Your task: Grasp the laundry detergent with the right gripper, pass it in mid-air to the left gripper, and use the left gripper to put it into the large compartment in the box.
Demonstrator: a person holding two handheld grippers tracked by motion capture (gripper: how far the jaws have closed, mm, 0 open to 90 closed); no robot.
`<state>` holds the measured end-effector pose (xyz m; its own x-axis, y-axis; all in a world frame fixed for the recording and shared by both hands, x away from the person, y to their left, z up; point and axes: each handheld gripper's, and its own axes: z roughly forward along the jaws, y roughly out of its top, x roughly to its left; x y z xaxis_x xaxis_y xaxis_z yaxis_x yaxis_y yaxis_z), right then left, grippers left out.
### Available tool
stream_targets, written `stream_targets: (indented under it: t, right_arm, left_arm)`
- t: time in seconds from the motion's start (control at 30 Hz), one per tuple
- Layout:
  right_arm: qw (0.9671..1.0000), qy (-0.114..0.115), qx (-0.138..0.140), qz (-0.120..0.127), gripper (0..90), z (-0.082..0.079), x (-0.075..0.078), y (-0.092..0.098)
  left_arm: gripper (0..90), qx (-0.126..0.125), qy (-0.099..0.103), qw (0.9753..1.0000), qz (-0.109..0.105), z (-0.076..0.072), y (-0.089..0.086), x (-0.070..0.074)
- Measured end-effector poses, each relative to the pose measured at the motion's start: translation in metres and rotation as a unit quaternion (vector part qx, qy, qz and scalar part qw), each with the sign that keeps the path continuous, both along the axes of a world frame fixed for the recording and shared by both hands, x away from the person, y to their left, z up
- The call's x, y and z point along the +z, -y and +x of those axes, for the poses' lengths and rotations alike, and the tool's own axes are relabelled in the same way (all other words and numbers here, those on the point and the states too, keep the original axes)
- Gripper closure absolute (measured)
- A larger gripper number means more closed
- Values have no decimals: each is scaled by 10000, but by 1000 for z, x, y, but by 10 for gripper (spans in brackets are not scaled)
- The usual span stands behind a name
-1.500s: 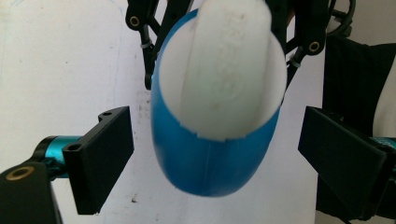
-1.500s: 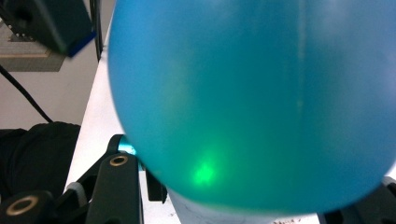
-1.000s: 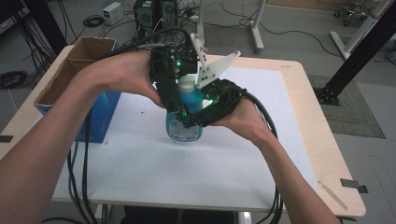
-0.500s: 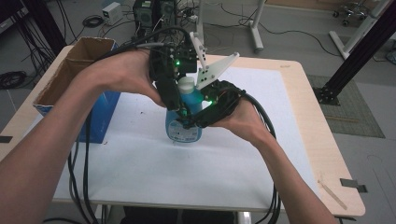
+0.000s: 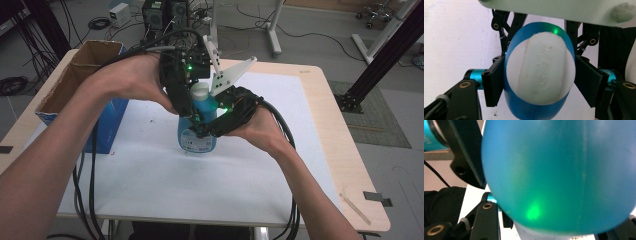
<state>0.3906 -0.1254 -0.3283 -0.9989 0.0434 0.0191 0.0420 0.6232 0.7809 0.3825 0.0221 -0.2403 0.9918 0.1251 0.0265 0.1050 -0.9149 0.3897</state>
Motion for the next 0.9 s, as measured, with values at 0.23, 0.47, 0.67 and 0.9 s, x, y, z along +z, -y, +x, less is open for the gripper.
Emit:
stream_targets:
  t: [0.23, 0.47, 0.67, 0.9]
  right_arm:
    - [10000, 30, 37, -2, 462, 0, 0, 0]
    - [10000, 21, 35, 10, 462, 0, 0, 0]
    - [10000, 1, 37, 5, 462, 0, -1, -1]
    - [10000, -12, 48, 49, 461, 0, -1, 0]
  left_arm:
    - [313, -9, 13, 10000, 34, 1, 1, 0]
    - [347, -5, 52, 10000, 34, 2, 0, 0]
    - [364, -31, 72, 9999, 63, 1, 0, 0]
    - [376, -76, 168, 9998, 48, -1, 1, 1]
